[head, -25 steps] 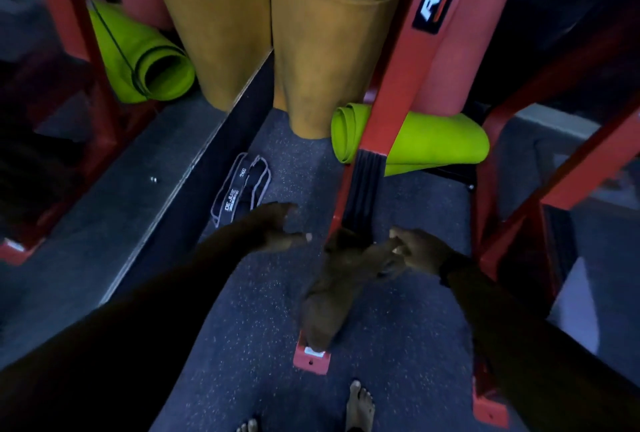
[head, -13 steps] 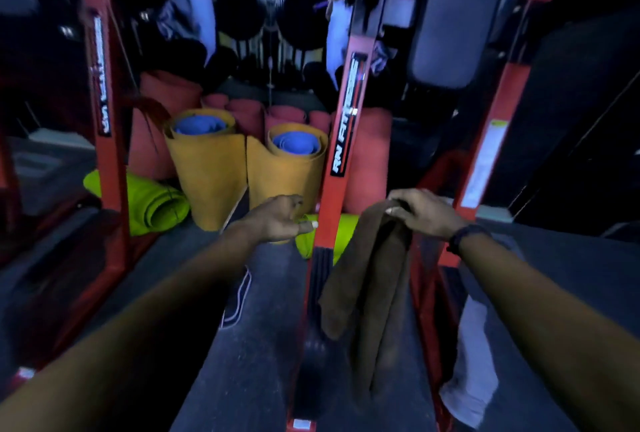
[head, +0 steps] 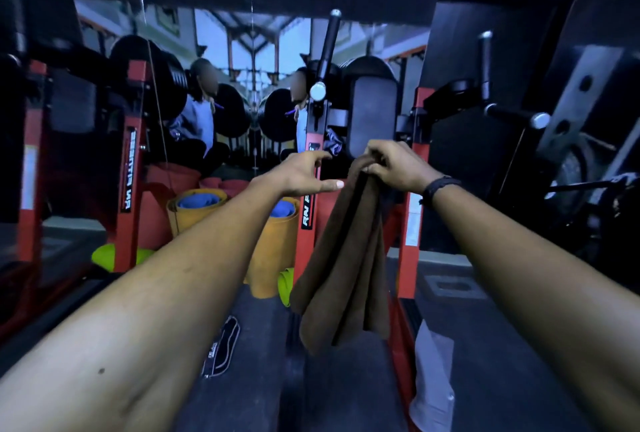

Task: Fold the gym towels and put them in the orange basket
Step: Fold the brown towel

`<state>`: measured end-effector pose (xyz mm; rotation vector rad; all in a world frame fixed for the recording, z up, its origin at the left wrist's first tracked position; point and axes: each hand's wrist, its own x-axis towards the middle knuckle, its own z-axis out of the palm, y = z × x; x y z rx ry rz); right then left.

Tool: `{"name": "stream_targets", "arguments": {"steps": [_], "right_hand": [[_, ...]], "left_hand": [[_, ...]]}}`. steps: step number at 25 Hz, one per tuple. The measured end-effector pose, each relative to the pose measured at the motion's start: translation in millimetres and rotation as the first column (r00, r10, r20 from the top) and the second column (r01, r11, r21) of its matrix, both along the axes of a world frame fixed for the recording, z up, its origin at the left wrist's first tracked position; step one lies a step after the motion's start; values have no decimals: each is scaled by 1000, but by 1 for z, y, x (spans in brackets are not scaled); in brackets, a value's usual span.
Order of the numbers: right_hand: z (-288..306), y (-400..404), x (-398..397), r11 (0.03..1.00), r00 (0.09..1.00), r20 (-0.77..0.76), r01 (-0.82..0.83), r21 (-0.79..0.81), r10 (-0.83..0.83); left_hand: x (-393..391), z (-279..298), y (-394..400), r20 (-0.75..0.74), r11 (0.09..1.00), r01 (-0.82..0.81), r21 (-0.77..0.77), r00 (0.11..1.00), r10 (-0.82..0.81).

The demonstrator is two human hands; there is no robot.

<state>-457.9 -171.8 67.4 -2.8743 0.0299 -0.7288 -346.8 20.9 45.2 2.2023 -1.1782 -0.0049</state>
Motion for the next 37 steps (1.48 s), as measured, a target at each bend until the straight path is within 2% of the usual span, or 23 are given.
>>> {"name": "stream_targets", "arguments": {"steps": [4, 8, 11, 14, 16, 19, 21, 23, 24, 26, 28, 30, 31, 33, 34, 35, 37], "right_hand": [[21, 23, -63, 996, 997, 67, -46, 75, 41], [34, 59, -110, 984, 989, 129, -99, 151, 79], [41, 85, -145, 984, 992, 118, -65, 166, 45], [40, 112, -191, 964, 998, 45, 36, 264, -50], [35, 128, -223, 932, 989, -97, 141, 334, -115], [24, 154, -264, 850, 930, -356, 257, 459, -89], [17, 162, -286, 828, 880, -459, 347, 440, -125], [11, 161, -303, 814, 839, -512, 423, 398, -185], [10, 159, -311, 803, 845, -497, 432, 411, -200], [12, 165, -322, 774, 920, -347, 351, 527, -181], [18, 171, -321, 694, 985, -43, 147, 705, -166], [28, 164, -313, 698, 952, 221, -10, 716, -213], [33, 159, -310, 741, 930, 274, -3, 672, -246], [38, 146, -312, 822, 892, 308, 112, 558, -331], [39, 144, -317, 843, 871, 326, 165, 513, -368], [40, 142, -323, 851, 854, 334, 210, 481, -400], [38, 143, -335, 838, 853, 299, 249, 485, -427]], "left_hand": [[-65, 24, 14, -9, 992, 119, -30, 993, -120], [-117, 18, 33, -259, 940, 304, -153, 906, -335], [-148, 13, 57, -338, 920, 280, -275, 867, -365], [-155, 10, 86, -272, 907, 179, -382, 916, -295], [-162, 16, 103, -164, 897, 130, -422, 962, -217], [-195, 39, 119, 58, 921, 87, -378, 996, -71], [-213, 50, 125, 130, 924, 45, -379, 991, 5], [-216, 57, 130, 112, 923, -34, -383, 990, 82], [-218, 60, 134, 106, 928, -46, -369, 990, 92], [-227, 65, 140, 127, 932, -24, -361, 989, 74], [-241, 71, 145, 157, 934, 15, -358, 987, 44], [-250, 76, 150, 175, 964, 121, -235, 981, -81], [-253, 78, 154, 222, 986, 150, -77, 966, -129], [-253, 82, 161, 412, 964, -22, 267, 906, -93], [-249, 82, 163, 482, 939, -145, 313, 876, -25], [-244, 81, 165, 496, 931, -226, 286, 867, 58], [-243, 77, 167, 350, 957, -265, 121, 913, 209]]}}
